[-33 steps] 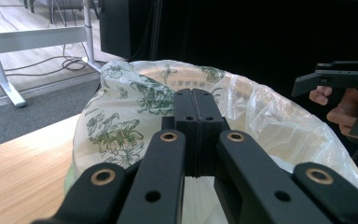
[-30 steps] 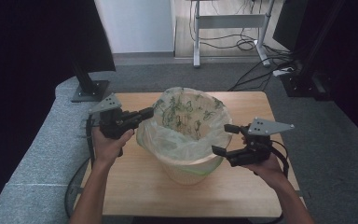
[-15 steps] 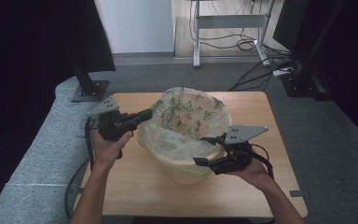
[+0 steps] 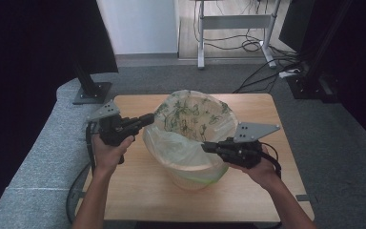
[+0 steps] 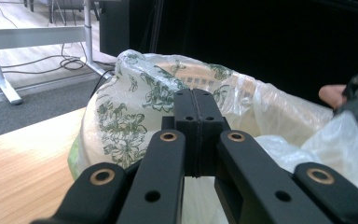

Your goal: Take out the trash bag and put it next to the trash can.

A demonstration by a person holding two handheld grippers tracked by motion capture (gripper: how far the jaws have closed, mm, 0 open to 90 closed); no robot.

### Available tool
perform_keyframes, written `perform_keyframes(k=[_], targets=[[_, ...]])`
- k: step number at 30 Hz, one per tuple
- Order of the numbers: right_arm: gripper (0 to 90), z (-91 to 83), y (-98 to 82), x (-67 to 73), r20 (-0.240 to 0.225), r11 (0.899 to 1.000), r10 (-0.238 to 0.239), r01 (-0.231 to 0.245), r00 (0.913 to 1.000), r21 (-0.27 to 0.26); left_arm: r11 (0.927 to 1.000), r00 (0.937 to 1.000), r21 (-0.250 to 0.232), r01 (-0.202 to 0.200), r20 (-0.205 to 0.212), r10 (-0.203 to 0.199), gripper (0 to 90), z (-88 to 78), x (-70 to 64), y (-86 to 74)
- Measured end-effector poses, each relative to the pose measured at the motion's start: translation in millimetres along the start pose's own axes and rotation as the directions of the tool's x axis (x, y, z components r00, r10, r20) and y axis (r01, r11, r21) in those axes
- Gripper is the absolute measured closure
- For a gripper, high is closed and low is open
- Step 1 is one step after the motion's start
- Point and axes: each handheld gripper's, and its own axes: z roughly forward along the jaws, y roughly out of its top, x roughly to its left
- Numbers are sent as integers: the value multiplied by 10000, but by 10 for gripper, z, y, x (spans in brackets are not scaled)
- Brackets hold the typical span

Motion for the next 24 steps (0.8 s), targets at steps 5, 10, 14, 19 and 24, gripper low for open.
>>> perform_keyframes(k=[5,10,14,19,24], targets=[[896,-11,233,-40,514,9994,-122,139,9986,-329,10000,10000,-4,8,41,-8,900,-8,12,-14],[896,12,397,-108,859,9987,72,-29,9963,-502,10000,10000,15,0,73,0,900,-9,19,-23],[895,68,449,-184,1045,9976,411,-349,9937,-605,10000,10000,17,-19,93,19,900,-9,16,-26],[832,83,415,-230,942,9965,570,-509,9939,-661,10000,10000,-17,7,76,-7,900,-21,19,-35],[386,-111,241,-183,1076,9961,596,-521,9924,-714,10000,10000,-46,37,73,-37,900,-37,31,-53]])
